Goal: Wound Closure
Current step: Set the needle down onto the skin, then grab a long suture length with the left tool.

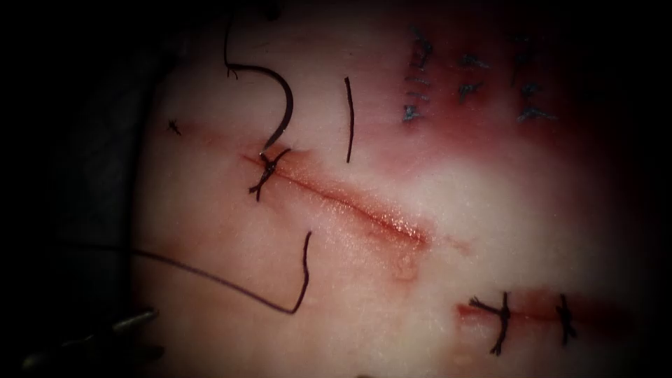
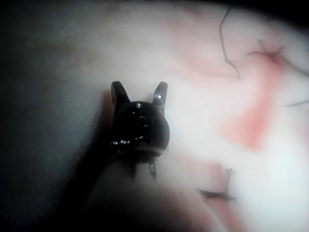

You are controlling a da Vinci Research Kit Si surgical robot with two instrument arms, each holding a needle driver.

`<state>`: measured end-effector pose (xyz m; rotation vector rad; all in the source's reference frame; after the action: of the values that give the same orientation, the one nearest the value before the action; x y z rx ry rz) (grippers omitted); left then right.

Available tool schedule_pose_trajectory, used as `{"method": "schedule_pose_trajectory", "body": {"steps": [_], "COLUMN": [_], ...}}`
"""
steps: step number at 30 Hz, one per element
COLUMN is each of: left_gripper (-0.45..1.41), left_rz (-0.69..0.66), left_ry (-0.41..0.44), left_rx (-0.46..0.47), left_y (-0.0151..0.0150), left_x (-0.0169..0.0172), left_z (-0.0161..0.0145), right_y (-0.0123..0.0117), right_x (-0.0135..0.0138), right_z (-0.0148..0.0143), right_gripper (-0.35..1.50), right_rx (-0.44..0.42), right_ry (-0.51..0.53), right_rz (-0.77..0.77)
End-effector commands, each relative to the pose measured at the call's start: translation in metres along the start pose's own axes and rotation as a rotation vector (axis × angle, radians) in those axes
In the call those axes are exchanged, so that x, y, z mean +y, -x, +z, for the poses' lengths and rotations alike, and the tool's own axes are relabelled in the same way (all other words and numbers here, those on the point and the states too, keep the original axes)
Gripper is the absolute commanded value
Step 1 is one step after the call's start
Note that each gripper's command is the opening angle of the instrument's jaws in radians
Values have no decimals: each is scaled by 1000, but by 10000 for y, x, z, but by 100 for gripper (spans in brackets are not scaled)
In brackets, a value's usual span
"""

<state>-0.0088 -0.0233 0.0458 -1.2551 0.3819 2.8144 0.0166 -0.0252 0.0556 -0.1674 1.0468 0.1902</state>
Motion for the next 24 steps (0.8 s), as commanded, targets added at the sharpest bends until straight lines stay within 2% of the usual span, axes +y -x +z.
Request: {"method": "schedule_pose_trajectory", "body": {"steps": [1, 6, 9, 11, 13, 14, 19, 24], "left_gripper": [52, 50, 45, 45, 49, 51, 60, 68], "left_rz": [26, 87, 109, 135, 155, 152, 179, 264], "left_ry": [7, 35, 36, -10, -48, -64, -184, -207], "left_rx": [12, 95, 140, 204, 232, 218, 16, -43], "left_y": [-16, -90, -123, -163, -177, -182, -187, -191], "left_x": [2, 6, 1, -19, -33, -39, -73, -95], "left_z": [3, -23, -36, -51, -57, -59, -63, -61], "right_y": [3, 4, 5, 6, 7, 8, 10, 12], "right_x": [-1, -1, 0, -3, -4, -5, -6, -6], "right_z": [6, 5, 6, 5, 4, 3, -2, -3], "right_gripper": [148, 148, 148, 148, 148, 148, 148, 148], "right_rx": [1, 1, 1, 3, 4, 4, 7, 4], "right_ry": [-2, -2, -1, -2, -2, -2, -6, -4], "right_rz": [-1, -2, -2, 1, -1, 4, 1, 1]}}
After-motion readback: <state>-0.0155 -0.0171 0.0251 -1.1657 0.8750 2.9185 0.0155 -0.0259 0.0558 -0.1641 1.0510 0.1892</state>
